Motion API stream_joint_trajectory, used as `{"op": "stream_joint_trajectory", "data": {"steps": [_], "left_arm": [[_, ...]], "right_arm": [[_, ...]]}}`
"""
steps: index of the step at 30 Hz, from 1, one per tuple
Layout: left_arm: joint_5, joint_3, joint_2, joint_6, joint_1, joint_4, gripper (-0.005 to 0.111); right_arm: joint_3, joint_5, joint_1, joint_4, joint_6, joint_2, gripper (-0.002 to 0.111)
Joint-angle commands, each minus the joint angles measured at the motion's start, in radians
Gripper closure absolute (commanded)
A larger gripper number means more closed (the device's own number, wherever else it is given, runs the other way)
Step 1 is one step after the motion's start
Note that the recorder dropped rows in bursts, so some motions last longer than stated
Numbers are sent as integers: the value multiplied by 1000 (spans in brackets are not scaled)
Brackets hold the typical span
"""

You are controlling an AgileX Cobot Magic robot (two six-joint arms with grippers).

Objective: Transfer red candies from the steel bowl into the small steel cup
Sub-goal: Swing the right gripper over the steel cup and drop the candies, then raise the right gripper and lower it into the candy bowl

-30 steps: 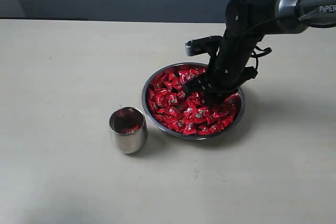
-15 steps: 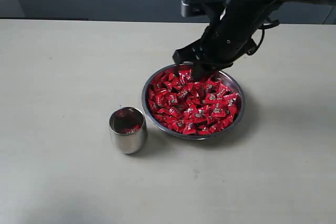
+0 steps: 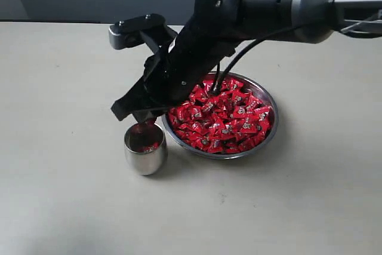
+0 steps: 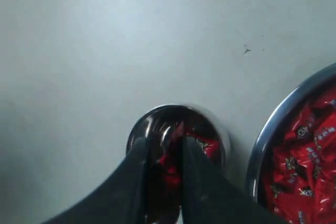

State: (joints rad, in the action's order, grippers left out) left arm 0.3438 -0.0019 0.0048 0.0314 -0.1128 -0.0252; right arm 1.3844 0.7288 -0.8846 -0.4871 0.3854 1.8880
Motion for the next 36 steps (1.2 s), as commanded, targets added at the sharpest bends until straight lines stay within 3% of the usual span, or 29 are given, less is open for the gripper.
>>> {"op": "stream_joint_trajectory", "data": {"steps": [1, 5, 10, 12, 24, 30, 36], "left_arm": [[-10, 2, -5, -2, 5, -2, 106], [-10, 2, -5, -2, 5, -2, 106], [-10, 2, -5, -2, 5, -2, 106], [-10, 2, -5, -2, 5, -2, 106], [-10, 2, -5, -2, 5, -2, 106], [-10, 2, -5, -2, 5, -2, 106], [-10, 2, -5, -2, 5, -2, 106]], "right_arm": [[-4, -55, -4, 8, 9, 52, 109], [-4, -60, -4, 6, 9, 59, 108], [-4, -51, -4, 4, 9, 59, 77], [-4, -41, -4, 4, 9, 59, 72], [0, -47, 21, 49, 9, 3, 72], [0, -52, 124, 137, -24, -108, 72], [-5, -21, 294, 202, -91, -165, 72]]}}
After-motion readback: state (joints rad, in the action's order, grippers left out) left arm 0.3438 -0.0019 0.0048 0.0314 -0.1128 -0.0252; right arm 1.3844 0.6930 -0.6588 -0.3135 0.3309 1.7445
